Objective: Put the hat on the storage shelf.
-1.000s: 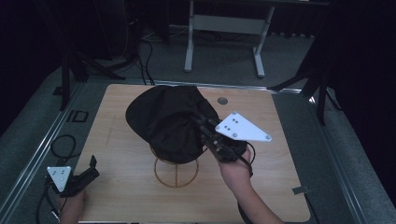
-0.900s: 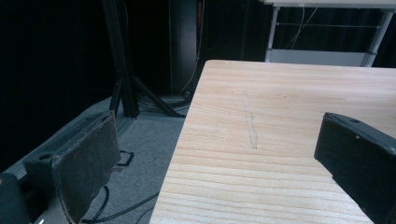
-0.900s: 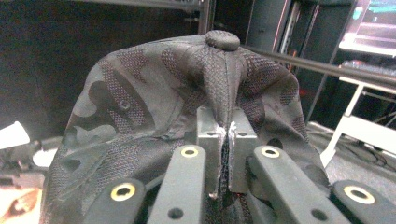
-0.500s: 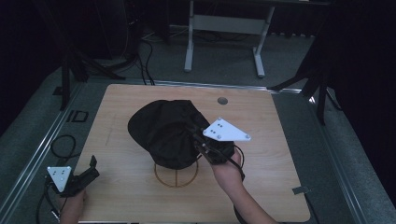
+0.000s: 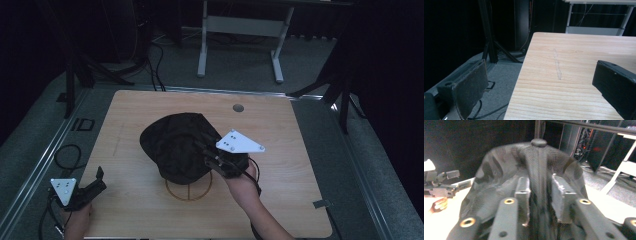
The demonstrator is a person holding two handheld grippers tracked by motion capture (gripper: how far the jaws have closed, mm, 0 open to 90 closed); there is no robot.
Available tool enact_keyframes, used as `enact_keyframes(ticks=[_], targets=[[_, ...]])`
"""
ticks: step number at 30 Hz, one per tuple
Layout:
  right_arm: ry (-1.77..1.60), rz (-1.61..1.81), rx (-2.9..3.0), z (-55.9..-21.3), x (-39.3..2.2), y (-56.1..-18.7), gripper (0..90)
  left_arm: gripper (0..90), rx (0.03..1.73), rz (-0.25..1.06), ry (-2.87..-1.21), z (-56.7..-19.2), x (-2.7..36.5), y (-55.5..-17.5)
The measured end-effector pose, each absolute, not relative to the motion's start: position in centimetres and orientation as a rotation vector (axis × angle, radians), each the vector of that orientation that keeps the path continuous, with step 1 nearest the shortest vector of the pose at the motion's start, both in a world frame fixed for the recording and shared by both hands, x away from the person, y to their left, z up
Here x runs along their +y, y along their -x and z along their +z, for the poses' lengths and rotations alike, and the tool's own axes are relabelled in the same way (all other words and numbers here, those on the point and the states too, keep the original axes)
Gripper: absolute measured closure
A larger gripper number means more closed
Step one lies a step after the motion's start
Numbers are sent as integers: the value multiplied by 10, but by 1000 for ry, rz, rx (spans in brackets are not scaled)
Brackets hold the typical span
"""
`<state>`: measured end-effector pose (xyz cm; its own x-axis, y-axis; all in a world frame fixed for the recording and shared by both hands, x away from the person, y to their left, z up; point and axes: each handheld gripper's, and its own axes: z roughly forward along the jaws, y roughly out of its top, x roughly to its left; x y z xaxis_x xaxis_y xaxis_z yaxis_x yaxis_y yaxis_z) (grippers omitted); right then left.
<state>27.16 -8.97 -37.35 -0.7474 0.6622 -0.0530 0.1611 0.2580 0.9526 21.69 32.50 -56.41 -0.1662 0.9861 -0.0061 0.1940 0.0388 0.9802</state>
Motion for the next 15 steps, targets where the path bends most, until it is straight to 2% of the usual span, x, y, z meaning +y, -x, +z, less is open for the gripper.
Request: enact_keyframes(ticks=[2, 3, 11, 15], targets=[[-746, 1501, 2089, -373, -90, -272, 662, 6, 1490, 1215, -1257, -564, 325, -217], [-746, 1494, 2101, -377, -88, -273, 621, 6, 1490, 1214, -1256, -564, 325, -217], [-756, 1496, 2116, -377, -89, -275, 597, 6, 1489, 1214, -1255, -564, 325, -217], [-754, 1501, 2115, -374, -91, -274, 558, 6, 1491, 1214, -1257, -564, 325, -217]])
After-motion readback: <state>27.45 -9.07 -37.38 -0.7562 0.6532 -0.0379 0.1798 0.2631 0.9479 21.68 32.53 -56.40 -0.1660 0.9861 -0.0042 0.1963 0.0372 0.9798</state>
